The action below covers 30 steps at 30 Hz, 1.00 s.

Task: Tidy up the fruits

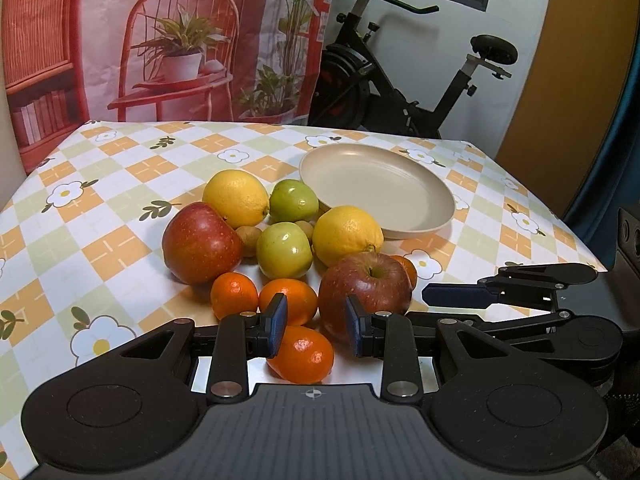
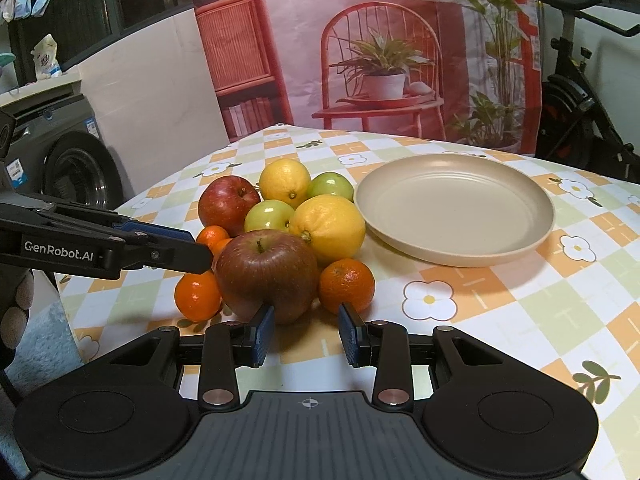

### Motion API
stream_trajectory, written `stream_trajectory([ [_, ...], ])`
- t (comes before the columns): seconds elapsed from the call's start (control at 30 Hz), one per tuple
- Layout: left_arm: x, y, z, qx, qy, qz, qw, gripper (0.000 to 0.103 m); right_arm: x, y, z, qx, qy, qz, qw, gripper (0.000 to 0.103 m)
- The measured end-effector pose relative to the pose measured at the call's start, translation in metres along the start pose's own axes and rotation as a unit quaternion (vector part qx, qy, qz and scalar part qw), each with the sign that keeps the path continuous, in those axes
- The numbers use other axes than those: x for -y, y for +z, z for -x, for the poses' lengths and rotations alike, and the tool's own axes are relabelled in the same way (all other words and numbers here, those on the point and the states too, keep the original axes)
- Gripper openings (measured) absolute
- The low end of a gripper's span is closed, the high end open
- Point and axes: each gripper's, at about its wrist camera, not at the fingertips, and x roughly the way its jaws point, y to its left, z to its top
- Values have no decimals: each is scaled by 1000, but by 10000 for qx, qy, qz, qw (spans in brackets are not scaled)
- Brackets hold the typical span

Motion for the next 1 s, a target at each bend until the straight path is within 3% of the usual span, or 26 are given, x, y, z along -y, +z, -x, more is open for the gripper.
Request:
stream_trajectory([
  [0.77,-12,-11,5,-124,233,51,9996,33,8,0,0,71,-251,-184,9995,33],
  [1.0,-10,-14,3,-193,150,-9,9997,34,9,0,0,81,-268,-207,9994,33],
])
